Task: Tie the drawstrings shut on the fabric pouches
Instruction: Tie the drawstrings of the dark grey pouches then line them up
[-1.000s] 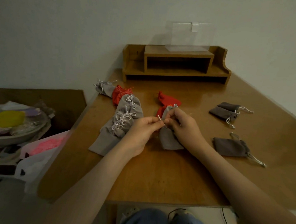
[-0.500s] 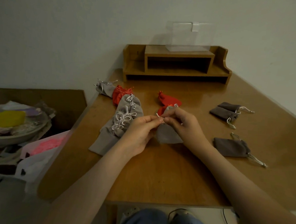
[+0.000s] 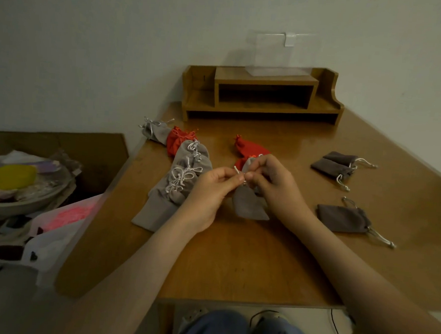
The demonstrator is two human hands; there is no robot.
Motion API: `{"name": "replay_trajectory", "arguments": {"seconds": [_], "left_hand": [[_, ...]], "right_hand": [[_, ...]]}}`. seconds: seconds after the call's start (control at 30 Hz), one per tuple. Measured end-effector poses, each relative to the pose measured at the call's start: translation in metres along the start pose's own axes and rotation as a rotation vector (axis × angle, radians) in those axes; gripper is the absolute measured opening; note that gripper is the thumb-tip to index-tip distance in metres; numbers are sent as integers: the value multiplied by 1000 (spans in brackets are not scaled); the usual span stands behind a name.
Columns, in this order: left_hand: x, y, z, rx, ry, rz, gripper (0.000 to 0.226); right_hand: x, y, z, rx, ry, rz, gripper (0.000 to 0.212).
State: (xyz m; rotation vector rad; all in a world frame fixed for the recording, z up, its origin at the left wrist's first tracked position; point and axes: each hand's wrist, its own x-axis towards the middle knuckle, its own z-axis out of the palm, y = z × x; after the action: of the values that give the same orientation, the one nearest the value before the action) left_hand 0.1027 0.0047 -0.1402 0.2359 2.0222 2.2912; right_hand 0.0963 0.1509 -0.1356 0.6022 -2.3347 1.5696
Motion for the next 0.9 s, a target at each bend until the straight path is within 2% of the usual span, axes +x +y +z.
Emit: {"name": "replay_trajectory", "arguments": {"seconds": [0.1, 0.2, 0.3, 0.43, 0.73, 0.9], "left_hand": [[1, -3, -1, 87, 50, 99, 9], [0, -6, -3, 213, 92, 176, 5], [1, -8, -5, 333, 143, 245, 4], [0, -7, -4, 373, 177, 278, 5], [-4, 2, 1, 85, 146, 199, 18], [-5, 9, 0, -136, 50, 81, 16]], "right_hand": [[0, -3, 0, 158, -124, 198, 4], [-1, -6, -2, 200, -215, 285, 5], [-1, -9, -2, 231, -212, 319, 7], [-1, -11, 0, 286, -183, 335, 7], [-3, -11, 6, 361, -86, 202, 11], [0, -5, 3, 355, -218, 191, 13]]}}
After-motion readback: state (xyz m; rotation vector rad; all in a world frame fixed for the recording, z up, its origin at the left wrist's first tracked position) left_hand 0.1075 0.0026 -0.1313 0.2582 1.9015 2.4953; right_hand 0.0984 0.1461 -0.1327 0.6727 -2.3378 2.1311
